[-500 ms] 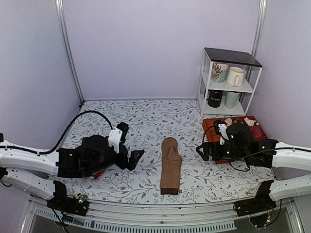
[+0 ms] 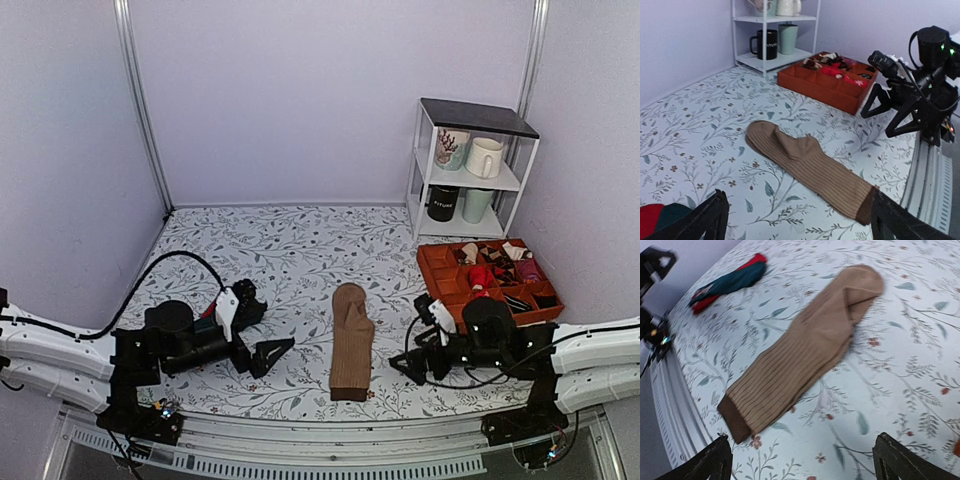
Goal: Roll the socks
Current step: Roll a pair of socks at the center of the board.
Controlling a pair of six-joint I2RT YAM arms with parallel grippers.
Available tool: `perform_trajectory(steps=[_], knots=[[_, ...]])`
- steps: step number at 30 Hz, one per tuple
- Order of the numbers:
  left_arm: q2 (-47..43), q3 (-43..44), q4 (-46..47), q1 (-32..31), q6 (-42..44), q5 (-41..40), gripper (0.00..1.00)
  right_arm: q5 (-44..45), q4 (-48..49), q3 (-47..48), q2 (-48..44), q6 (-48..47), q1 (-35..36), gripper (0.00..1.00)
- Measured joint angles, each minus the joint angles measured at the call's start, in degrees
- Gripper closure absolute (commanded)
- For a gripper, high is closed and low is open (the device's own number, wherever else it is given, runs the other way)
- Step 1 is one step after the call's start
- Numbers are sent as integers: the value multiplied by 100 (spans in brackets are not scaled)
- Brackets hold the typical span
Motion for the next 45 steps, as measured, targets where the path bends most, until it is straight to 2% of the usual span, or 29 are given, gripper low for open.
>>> perform_trajectory(steps=[4,8,14,18,24,33,37,39,40,43,45], knots=[[402,-323,564,0,192,651,6,-181,988,-629,7,-540,828,7],[782,-321,925,-4,372,1058,7,-363,1626,-750,236,-1132,1104,9],[1091,-313,1180,-7,450,1377,7,-306,2031,-389,1305,-2033,1751,12],[1239,-313,1309,-9,439,1386,7,44,2197,-15,2205,-2461,2251,13],[1425,-313,1316,-9,426,1443,7,404,2730,70,2852,-2889,2424,19],[1425,-358,1357,-9,424,1473,7,660,3060,402,3467,-3182,2426,41],[1456,-363,1370,-9,426,1519,7,782,3084,442,3641,-3191,2424,57],[1480,-365,1375,-9,433,1572,7,831,3099,472,3755,-3143,2411,59],[1486,-367,1381,-9,442,1613,7,846,3099,507,3788,-3108,2396,63],[1493,-400,1447,-9,476,1725,8,850,3093,588,3877,-2964,2334,87],[1493,-431,1488,-9,514,1821,9,848,3040,625,3884,-2780,2253,93]])
